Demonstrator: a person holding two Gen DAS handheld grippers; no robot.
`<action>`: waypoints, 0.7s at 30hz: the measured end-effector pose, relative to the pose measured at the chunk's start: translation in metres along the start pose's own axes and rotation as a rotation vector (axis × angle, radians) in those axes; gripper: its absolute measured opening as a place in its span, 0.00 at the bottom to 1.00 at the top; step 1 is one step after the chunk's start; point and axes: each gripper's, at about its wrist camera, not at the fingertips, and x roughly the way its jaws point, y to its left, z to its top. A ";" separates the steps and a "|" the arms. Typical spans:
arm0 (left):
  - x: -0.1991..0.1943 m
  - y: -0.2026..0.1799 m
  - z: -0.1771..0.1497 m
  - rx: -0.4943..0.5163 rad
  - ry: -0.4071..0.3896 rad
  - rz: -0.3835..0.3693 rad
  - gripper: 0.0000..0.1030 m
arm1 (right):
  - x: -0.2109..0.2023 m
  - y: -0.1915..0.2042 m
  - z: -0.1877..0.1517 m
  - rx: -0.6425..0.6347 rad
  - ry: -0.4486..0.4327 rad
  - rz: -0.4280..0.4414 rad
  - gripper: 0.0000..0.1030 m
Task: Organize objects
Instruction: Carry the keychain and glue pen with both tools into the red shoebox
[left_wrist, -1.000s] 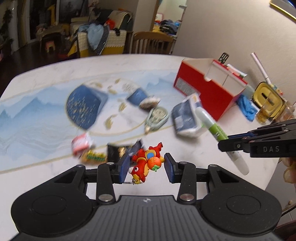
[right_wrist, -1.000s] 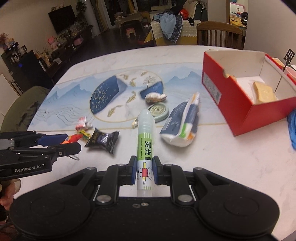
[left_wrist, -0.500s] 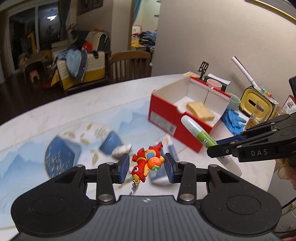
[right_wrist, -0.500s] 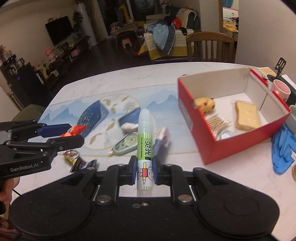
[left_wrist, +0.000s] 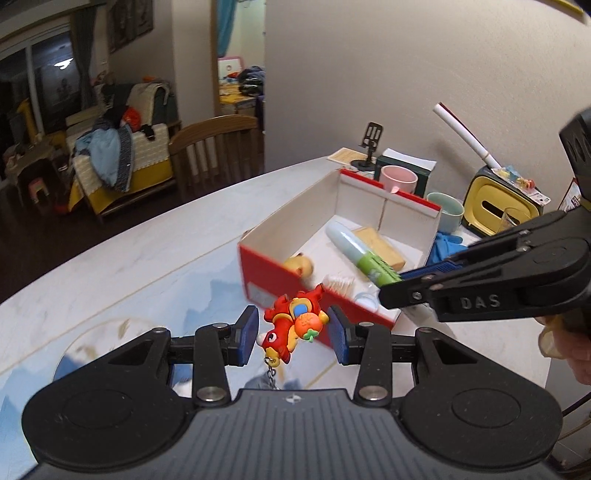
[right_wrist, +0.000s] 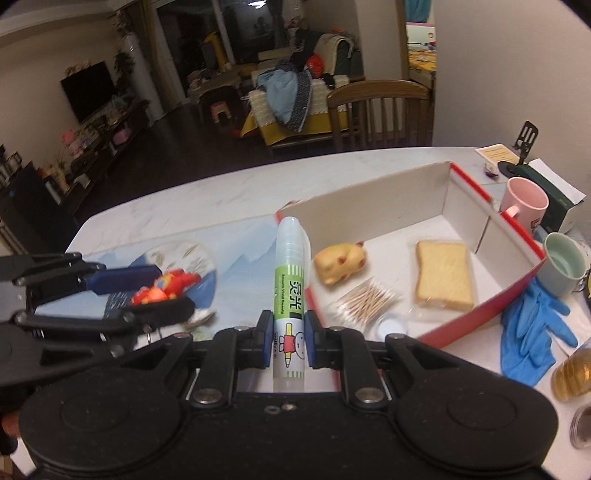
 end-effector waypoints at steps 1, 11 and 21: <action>0.006 -0.004 0.005 0.008 0.003 -0.004 0.38 | 0.001 -0.006 0.004 0.009 -0.008 -0.007 0.16; 0.063 -0.039 0.047 0.087 0.036 -0.041 0.38 | 0.031 -0.063 0.043 0.090 -0.031 -0.083 0.16; 0.129 -0.055 0.069 0.100 0.114 -0.039 0.38 | 0.077 -0.112 0.060 0.120 0.025 -0.160 0.16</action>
